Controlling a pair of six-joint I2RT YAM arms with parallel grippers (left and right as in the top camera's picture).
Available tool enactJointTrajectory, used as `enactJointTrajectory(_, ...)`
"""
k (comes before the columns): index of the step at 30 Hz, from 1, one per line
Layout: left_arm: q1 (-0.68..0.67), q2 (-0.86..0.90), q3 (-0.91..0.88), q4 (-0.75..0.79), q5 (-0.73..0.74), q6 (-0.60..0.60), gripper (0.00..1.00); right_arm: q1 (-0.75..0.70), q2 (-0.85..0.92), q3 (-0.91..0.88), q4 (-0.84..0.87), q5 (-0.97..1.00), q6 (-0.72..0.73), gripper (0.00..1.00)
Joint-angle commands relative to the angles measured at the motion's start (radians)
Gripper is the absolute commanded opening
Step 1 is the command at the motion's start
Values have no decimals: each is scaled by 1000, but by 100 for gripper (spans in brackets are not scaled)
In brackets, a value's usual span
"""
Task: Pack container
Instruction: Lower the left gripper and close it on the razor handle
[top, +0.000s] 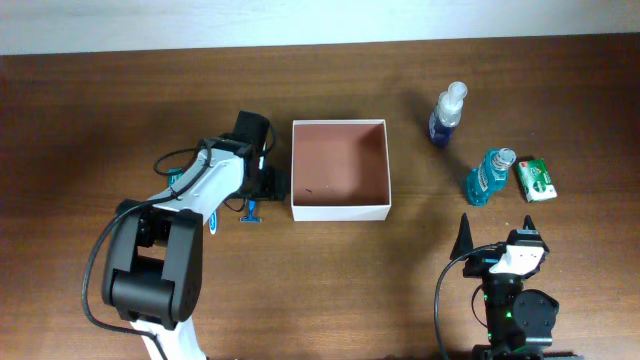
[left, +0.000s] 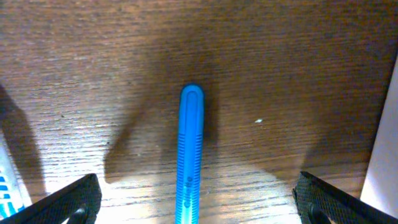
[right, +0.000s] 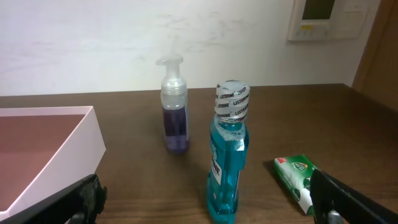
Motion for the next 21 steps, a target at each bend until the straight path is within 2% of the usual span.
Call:
enactJointTrajectory(1, 6, 20, -12, -5, 17, -16, 99, -6, -6, -5, -8, 9, 1, 98)
enactJointTrajectory(7, 6, 20, -29, 0, 42, -16, 99, -6, -6, -5, -8, 9, 1, 98)
enactJointTrajectory(13, 6, 20, -37, 0, 59, -16, 92, -6, -6, -5, -8, 9, 1, 98)
enactJointTrajectory(15, 6, 20, -37, 0, 61, -16, 89, -6, -6, -5, -8, 9, 1, 98)
enactJointTrajectory(21, 6, 20, -37, -1, 60, -16, 72, -6, -6, -5, -8, 9, 1, 98)
